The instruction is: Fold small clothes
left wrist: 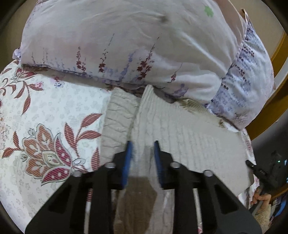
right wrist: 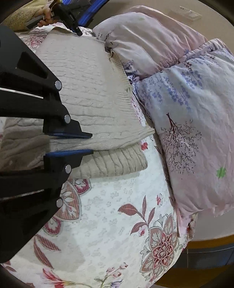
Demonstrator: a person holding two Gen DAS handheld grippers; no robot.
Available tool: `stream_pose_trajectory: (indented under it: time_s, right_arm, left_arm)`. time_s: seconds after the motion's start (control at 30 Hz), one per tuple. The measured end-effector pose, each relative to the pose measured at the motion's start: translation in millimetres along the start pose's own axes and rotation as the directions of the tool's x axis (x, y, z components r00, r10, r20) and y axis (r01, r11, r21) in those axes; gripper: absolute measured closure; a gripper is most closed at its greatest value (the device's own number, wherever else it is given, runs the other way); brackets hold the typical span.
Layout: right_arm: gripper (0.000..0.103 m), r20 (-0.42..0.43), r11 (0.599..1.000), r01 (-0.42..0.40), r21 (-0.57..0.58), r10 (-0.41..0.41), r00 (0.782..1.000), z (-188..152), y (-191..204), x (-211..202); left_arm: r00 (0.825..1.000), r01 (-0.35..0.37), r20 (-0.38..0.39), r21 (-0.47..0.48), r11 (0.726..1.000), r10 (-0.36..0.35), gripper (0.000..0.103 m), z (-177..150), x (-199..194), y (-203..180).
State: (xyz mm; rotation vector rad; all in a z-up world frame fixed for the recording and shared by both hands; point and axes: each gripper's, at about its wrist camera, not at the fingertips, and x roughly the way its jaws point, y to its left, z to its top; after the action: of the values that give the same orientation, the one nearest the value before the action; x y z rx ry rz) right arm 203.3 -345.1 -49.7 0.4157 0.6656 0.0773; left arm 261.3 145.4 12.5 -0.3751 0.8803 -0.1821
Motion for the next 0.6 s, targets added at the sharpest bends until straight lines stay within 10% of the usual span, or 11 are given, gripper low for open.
stream_pose_trajectory:
  time_s: [0.6]
  right_arm:
    - [0.092, 0.012, 0.991, 0.132, -0.027, -0.132, 0.991, -15, 6, -10]
  left_arm:
    - [1.000, 0.009, 0.004, -0.004, 1.000, -0.009, 0.098, -12, -13, 18]
